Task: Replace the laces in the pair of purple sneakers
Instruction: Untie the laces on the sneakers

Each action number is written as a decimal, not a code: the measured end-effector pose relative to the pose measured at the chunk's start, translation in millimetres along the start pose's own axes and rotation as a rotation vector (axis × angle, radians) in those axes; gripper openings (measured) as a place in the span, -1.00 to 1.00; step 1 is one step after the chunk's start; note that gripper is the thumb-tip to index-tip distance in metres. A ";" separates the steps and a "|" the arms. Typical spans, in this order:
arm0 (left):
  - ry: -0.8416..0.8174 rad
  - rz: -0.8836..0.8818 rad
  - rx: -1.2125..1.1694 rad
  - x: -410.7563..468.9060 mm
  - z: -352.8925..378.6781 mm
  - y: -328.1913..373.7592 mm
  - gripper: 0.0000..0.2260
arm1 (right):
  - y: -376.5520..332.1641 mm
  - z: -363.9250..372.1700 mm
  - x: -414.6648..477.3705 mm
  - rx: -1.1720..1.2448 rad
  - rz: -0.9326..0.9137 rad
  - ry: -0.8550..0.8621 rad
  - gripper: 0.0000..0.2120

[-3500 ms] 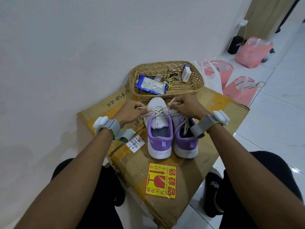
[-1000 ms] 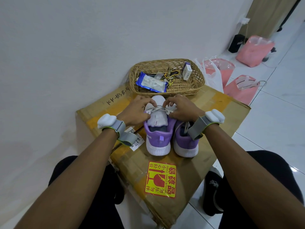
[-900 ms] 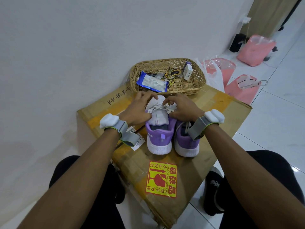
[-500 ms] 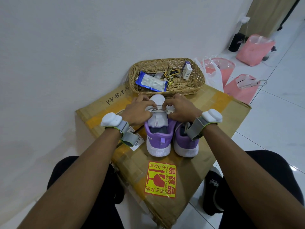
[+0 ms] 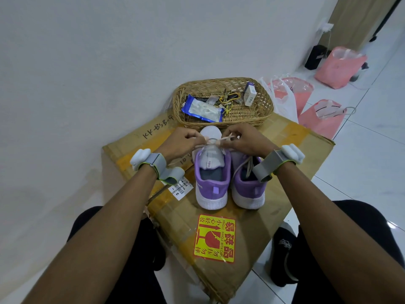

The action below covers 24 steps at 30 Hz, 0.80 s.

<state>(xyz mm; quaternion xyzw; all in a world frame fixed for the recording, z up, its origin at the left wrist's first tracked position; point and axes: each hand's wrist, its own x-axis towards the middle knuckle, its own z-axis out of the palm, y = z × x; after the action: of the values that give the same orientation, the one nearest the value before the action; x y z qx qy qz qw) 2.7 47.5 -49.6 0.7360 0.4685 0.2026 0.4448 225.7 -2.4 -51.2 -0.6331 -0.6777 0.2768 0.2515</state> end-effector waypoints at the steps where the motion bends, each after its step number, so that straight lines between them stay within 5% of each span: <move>1: 0.075 -0.018 0.029 2.9 -0.3 -4.6 -0.81 | 3.3 3.0 1.5 -0.012 0.032 0.080 -0.81; 5: 0.249 -0.169 0.125 11.1 -4.2 -17.8 -0.84 | 12.1 6.8 7.8 -0.017 0.241 0.327 -0.77; 9: 0.128 -0.064 0.092 3.9 -2.1 -12.1 -0.81 | 1.3 -0.9 1.6 0.010 0.154 0.186 -0.73; 11: 0.198 -0.054 0.093 5.1 -2.8 -13.5 -0.81 | 6.2 -2.0 2.0 0.009 0.193 0.235 -0.75; 15: 0.389 -0.228 0.452 10.5 -16.5 -27.8 -0.83 | 7.0 3.4 1.6 -0.288 0.588 0.510 -0.71; 17: 0.316 -0.268 0.590 9.3 -15.0 -33.2 -0.77 | 4.4 6.3 0.4 -0.380 0.497 0.563 -0.76; 19: 0.266 -0.112 0.589 9.2 -8.0 -31.7 -0.66 | 5.2 6.7 2.5 -0.306 0.212 0.509 -0.76; 21: 0.162 0.127 0.532 11.1 0.0 -25.6 -0.64 | 3.3 7.1 6.2 -0.241 0.001 0.306 -0.74; 24: 0.052 0.212 0.446 11.9 9.4 -18.4 -0.76 | -4.7 11.2 6.6 -0.262 -0.004 0.045 -0.80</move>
<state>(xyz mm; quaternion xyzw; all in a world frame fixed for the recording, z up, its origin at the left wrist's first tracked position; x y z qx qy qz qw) 5.7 56.5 -71.5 0.8555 0.4333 0.1584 0.2353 214.1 3.3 -56.1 -0.6654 -0.7034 0.1710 0.1823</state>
